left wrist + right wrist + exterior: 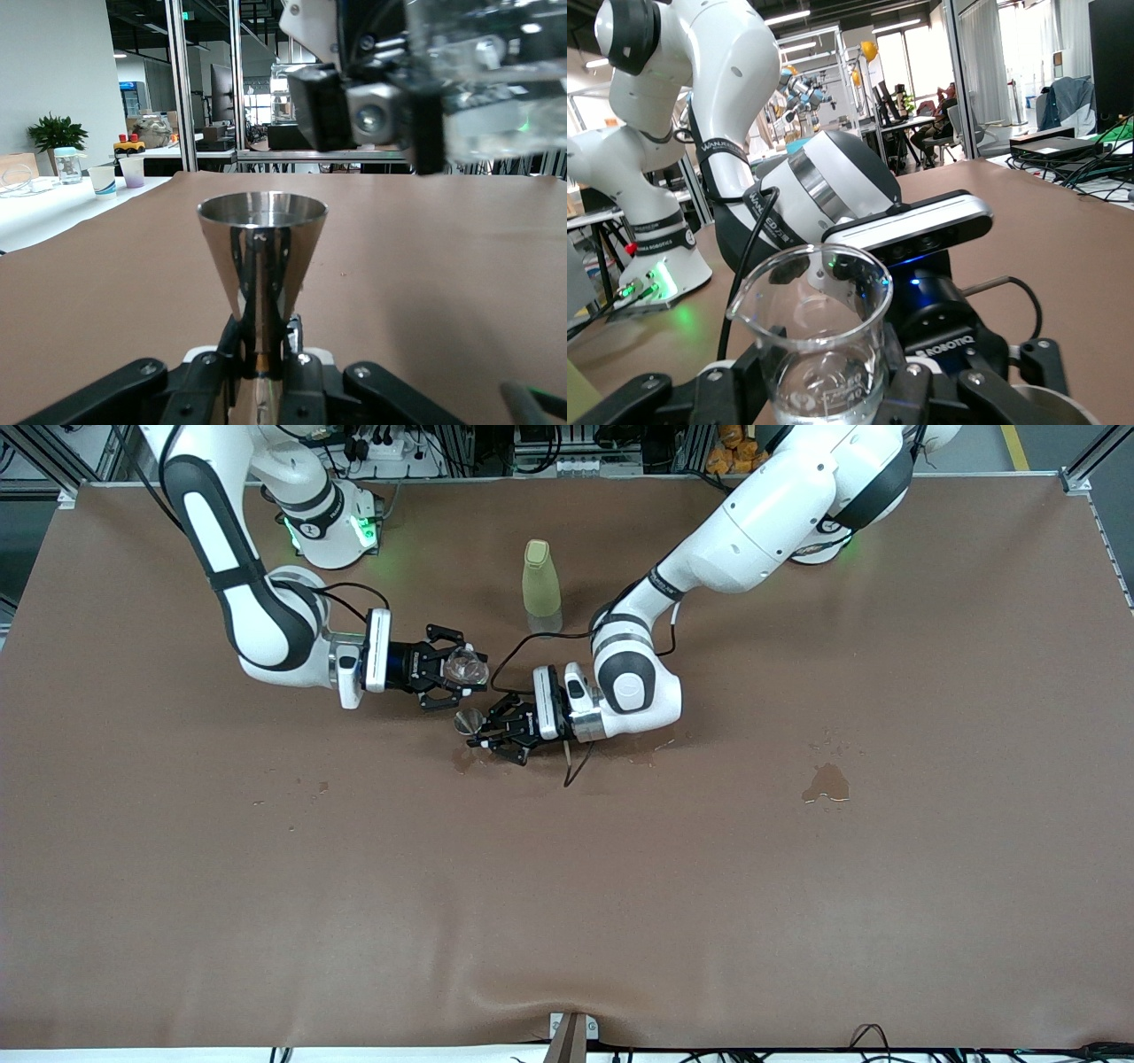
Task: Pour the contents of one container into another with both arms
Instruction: 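Tilt the beaker with the right gripper over the jigger's rim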
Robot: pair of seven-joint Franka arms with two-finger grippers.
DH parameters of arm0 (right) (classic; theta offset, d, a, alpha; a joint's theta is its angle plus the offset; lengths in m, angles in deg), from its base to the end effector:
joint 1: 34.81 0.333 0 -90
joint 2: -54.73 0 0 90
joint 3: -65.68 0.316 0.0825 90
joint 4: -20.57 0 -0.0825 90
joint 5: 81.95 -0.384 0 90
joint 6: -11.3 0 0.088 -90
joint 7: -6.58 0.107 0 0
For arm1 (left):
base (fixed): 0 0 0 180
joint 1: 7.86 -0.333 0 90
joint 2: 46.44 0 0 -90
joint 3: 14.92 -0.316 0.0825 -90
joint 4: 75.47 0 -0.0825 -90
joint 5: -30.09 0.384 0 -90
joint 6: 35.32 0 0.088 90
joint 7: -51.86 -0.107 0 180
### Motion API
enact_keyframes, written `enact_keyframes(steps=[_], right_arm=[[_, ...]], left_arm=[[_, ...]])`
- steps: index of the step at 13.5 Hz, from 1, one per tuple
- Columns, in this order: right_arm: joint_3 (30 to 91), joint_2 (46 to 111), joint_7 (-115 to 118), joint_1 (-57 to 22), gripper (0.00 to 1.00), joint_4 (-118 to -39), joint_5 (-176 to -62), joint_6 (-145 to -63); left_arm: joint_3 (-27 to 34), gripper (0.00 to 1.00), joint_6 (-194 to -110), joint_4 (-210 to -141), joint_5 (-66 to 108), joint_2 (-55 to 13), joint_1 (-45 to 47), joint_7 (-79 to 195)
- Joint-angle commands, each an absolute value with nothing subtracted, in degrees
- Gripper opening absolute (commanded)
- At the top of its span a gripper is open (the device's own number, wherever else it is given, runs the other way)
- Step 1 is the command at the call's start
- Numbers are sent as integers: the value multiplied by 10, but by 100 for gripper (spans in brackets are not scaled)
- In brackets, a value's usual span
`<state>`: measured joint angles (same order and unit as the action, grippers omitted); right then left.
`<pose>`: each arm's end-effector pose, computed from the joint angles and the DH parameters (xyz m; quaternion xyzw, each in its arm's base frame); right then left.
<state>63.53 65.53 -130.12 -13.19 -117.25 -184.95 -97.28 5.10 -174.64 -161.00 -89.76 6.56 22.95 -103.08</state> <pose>0.4343 0.2291 0.2509 -0.5995 -0.4737 -0.4102 0.4980 0.4856 -0.5304 0.1509 0.5655 -0.5118 0.4878 0.4246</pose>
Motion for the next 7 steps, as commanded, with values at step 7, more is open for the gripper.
enact_keyframes(steps=[7], right_arm=[[645,622,-1252,-125,0,-1207,-1879,-1001]], left_arm=[[50,0,-1751,-1601,-912,72,231,-1048]])
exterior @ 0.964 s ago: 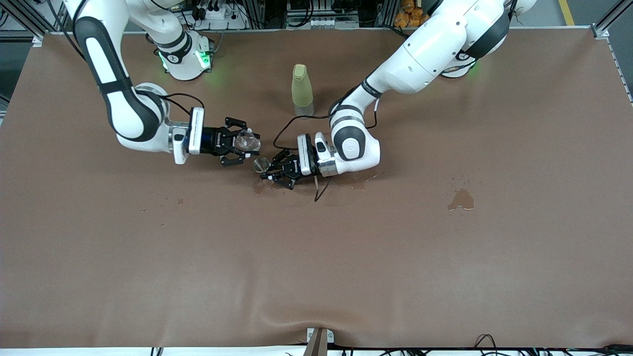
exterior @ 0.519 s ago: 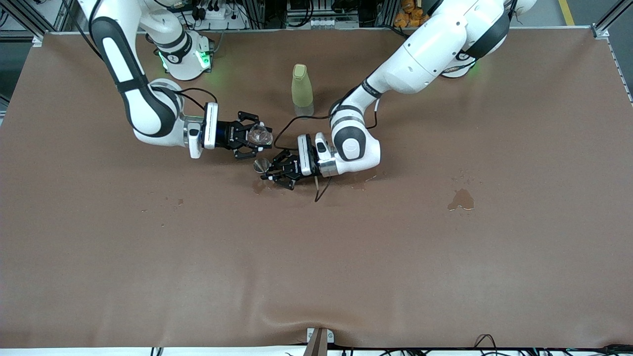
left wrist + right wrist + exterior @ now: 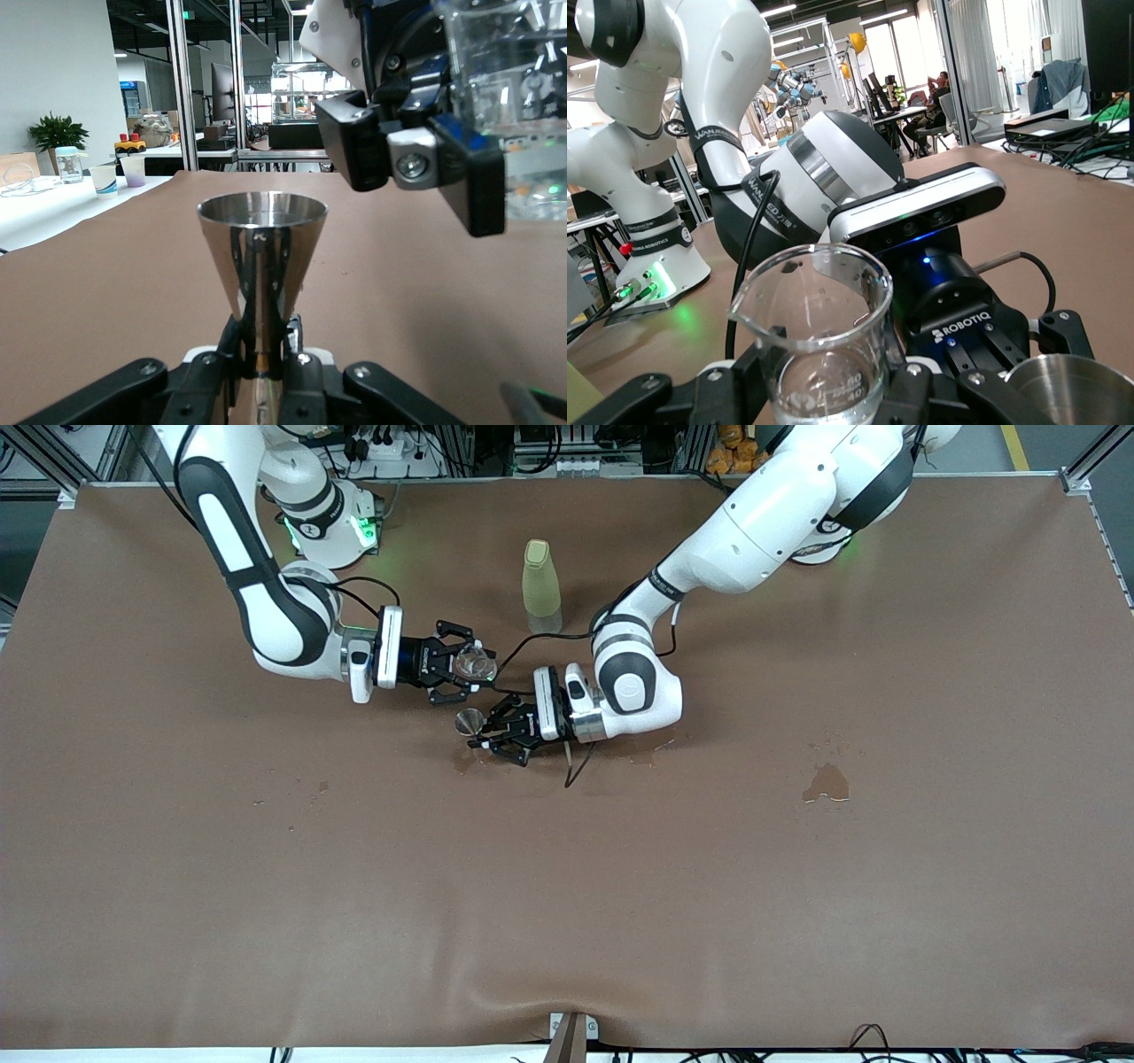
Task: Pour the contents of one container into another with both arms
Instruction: 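Tilt the beaker with the right gripper over the jigger's rim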
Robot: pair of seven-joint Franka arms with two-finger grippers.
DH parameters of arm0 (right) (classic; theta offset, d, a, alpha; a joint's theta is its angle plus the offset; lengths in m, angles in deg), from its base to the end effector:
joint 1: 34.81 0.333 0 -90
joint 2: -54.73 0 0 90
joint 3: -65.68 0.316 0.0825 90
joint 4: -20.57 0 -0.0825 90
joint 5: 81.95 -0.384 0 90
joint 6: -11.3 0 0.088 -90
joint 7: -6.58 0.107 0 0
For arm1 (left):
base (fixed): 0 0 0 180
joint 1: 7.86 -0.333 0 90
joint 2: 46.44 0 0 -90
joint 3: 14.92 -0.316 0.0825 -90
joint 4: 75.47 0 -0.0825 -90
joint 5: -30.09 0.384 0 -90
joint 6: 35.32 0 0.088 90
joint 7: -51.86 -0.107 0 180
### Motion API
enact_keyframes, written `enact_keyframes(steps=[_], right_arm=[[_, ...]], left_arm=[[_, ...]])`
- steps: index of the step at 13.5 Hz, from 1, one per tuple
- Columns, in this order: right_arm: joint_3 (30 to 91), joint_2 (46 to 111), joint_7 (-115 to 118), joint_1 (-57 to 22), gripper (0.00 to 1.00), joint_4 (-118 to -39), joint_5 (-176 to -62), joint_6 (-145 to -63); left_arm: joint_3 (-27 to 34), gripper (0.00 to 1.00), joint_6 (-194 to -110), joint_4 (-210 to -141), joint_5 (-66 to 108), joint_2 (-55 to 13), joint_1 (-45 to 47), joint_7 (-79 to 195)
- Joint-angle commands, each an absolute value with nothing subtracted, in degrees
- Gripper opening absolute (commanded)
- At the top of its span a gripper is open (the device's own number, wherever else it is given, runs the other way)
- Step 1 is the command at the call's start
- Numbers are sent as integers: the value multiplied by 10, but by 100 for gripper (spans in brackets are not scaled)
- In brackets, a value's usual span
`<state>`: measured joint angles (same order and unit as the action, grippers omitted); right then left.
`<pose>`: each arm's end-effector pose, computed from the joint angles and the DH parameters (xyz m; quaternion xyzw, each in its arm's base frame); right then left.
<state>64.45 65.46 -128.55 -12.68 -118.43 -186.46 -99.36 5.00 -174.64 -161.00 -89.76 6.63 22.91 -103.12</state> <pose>0.4248 0.2336 0.2428 -0.6196 -0.4596 -0.3956 0.4984 0.4865 -0.5292 0.1498 0.5663 -0.5119 0.4877 0.4236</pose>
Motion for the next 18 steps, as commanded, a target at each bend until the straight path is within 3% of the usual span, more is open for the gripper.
enact_keyframes(steps=[1,18], right_arm=[[645,619,-1235,-125,0,-1208,-1879,-1001],[645,606,-1030,-124,0,-1210,-1872,-1041]], left_arm=[[50,0,-1749,-1601,-911,72,231,-1048],[50,0,-1728,-1604,-918,86,228,-1080]])
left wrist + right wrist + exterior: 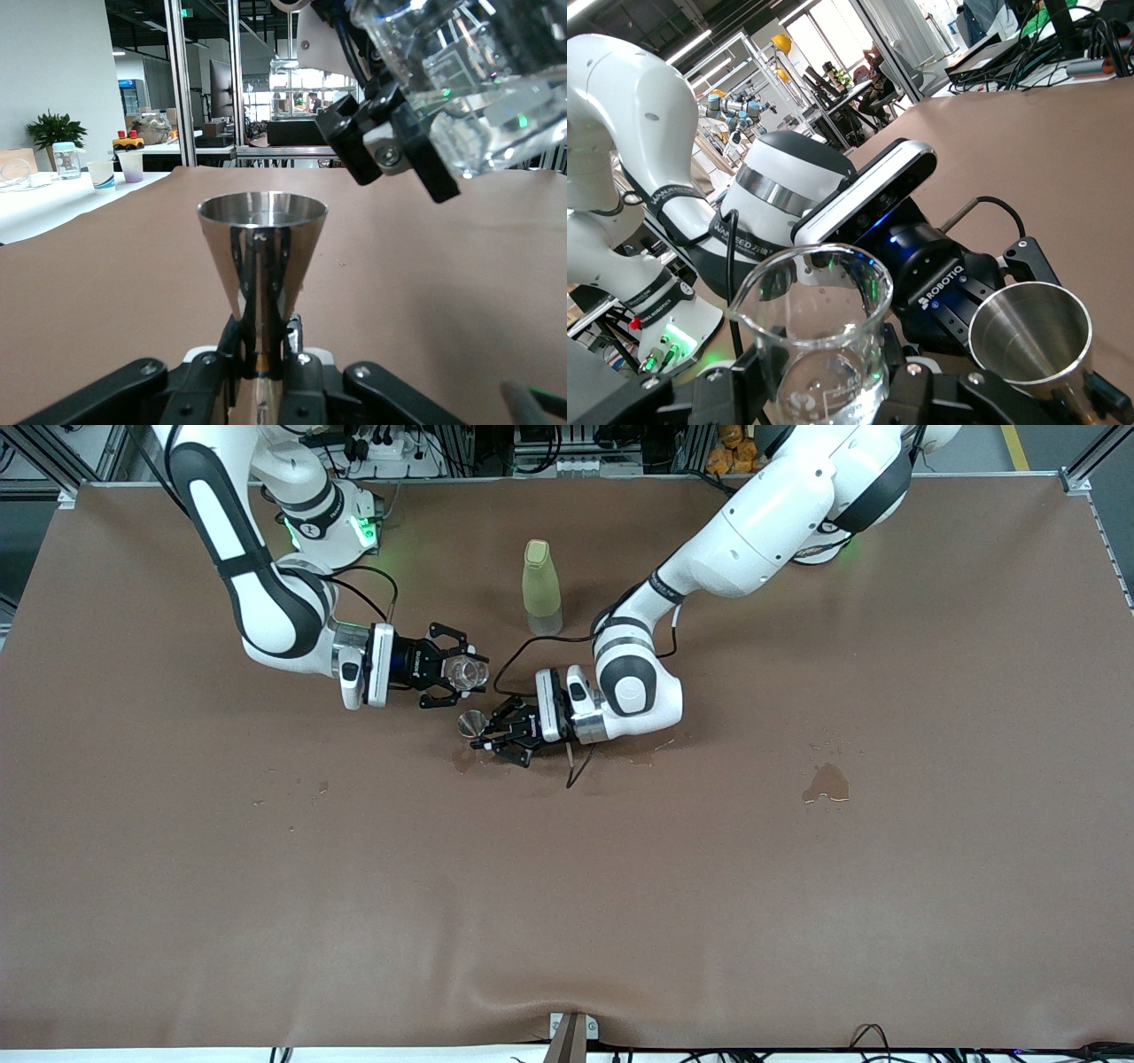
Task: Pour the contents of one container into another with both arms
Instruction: 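Tilt the beaker with the right gripper over the jigger's rim, then hold the beaker tilted, pouring liquid into the jigger held by the left gripper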
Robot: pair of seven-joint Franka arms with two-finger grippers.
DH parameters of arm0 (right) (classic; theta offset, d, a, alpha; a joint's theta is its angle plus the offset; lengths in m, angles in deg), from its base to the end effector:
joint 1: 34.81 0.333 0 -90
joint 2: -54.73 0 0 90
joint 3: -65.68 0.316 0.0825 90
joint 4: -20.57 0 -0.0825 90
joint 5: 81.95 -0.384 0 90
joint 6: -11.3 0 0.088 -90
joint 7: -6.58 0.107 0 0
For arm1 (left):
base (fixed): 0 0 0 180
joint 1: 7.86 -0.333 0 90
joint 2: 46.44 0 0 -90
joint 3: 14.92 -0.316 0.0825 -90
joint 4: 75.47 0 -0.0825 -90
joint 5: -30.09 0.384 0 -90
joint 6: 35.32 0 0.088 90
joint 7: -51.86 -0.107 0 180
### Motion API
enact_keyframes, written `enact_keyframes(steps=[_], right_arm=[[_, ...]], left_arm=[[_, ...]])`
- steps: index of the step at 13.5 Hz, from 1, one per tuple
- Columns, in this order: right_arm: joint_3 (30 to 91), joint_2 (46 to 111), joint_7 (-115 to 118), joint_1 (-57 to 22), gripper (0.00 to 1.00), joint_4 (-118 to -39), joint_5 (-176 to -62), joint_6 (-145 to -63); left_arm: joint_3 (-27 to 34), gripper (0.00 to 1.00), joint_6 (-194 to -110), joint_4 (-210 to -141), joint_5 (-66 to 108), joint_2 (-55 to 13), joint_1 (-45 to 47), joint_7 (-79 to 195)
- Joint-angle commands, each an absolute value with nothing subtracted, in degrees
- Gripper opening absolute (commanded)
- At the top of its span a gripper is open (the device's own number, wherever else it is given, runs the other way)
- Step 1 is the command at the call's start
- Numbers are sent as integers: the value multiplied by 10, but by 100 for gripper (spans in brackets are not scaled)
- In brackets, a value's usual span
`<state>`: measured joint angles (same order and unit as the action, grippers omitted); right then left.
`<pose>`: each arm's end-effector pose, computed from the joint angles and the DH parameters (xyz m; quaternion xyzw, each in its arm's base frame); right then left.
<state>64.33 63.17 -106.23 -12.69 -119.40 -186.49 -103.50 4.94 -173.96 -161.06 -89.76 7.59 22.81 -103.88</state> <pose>0.4260 0.2237 0.2510 -0.7141 -0.3324 -0.3025 0.5367 0.4844 -0.5274 0.1386 0.5654 -0.5133 0.4861 0.4250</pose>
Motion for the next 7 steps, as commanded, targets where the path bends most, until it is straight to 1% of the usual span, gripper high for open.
enact_keyframes(steps=[1,7], right_arm=[[645,605,-1015,-124,0,-1210,-1872,-1041],[646,605,-956,-121,0,-1210,-1869,-1041]], left_arm=[[50,0,-1720,-1604,-920,88,229,-1081],[50,0,-1703,-1604,-944,95,228,-1113]])
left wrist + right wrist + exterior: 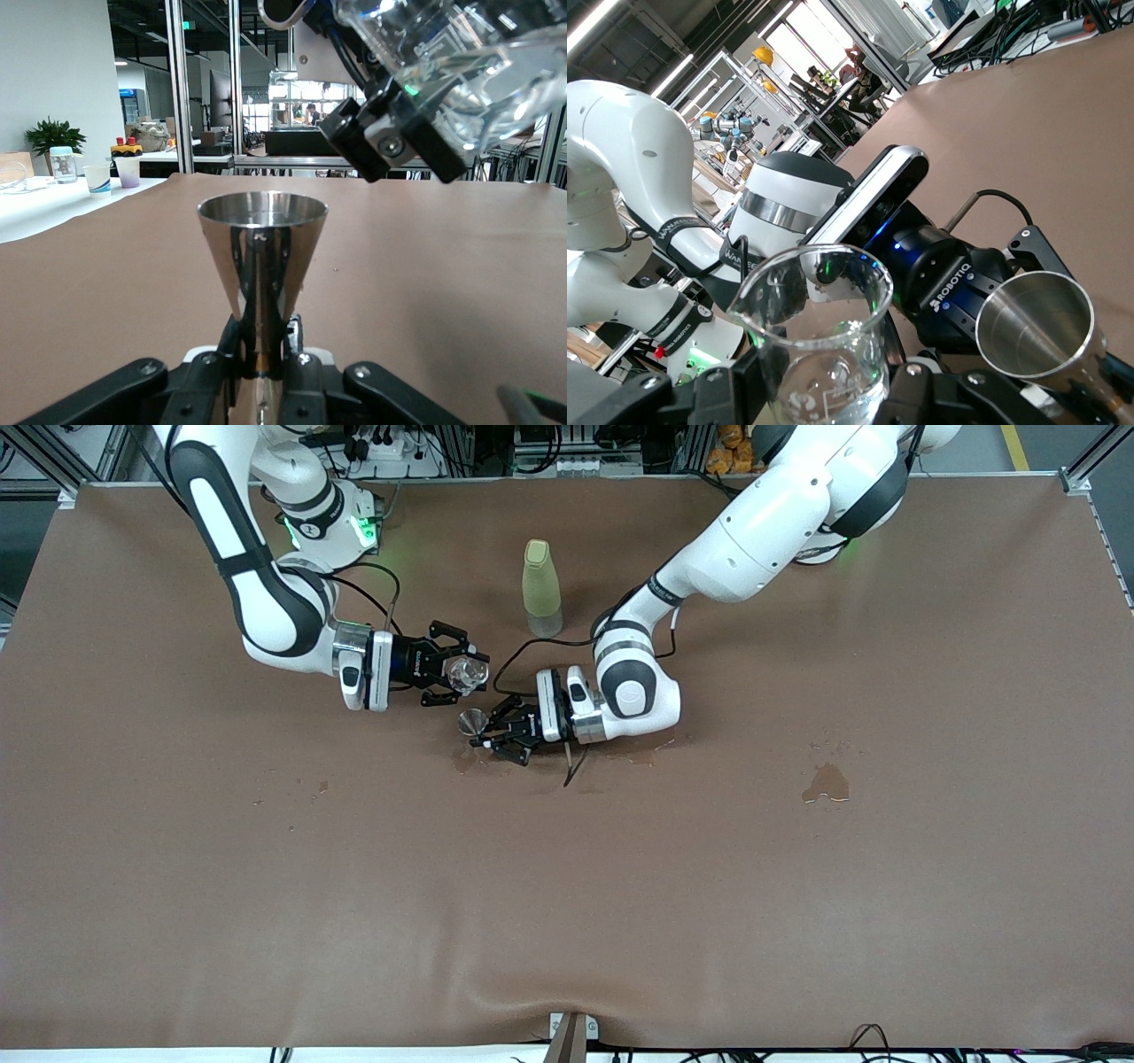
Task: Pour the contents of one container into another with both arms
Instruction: 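Hold the beaker tilted, pouring liquid into the jigger held by the left gripper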
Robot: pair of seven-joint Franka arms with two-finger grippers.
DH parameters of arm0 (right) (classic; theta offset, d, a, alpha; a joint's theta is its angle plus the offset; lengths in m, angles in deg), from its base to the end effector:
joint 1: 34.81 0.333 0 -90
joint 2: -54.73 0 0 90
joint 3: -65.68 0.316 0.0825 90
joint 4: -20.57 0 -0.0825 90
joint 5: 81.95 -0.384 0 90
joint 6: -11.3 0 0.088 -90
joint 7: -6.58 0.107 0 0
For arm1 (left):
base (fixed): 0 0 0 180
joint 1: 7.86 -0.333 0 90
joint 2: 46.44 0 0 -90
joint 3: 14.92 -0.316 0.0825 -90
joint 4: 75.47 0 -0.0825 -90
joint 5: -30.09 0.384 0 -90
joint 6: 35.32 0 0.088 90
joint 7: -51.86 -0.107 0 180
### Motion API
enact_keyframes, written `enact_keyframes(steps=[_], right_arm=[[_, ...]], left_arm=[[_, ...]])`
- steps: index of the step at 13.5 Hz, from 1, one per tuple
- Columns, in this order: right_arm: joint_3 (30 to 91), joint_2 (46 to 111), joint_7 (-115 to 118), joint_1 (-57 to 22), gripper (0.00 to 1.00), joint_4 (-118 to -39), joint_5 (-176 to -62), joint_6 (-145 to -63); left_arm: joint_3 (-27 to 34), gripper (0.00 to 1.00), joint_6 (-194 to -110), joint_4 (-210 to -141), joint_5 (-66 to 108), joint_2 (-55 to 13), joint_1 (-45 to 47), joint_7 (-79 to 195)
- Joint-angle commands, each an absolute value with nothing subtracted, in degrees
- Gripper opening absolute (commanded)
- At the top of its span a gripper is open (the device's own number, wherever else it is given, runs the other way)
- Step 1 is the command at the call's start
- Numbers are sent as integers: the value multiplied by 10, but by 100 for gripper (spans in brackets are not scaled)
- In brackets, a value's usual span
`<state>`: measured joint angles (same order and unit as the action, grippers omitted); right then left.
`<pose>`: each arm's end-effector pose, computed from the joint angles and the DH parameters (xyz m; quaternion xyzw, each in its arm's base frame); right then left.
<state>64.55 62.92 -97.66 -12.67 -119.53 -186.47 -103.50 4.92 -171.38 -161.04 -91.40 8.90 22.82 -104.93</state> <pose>0.4245 0.2254 0.2524 -0.7358 -0.2800 -0.2612 0.5585 0.4793 -0.5298 0.1269 0.5613 -0.5006 0.4908 0.4397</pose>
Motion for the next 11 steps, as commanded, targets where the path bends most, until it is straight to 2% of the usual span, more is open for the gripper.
enact_keyframes(steps=[1,11], right_arm=[[647,605,-949,-121,0,-1210,-1869,-1040],[650,604,-839,-114,0,-1212,-1866,-1037]], left_arm=[[50,0,-1704,-1604,-943,95,228,-1113],[50,0,-1697,-1605,-941,96,228,-1114]])
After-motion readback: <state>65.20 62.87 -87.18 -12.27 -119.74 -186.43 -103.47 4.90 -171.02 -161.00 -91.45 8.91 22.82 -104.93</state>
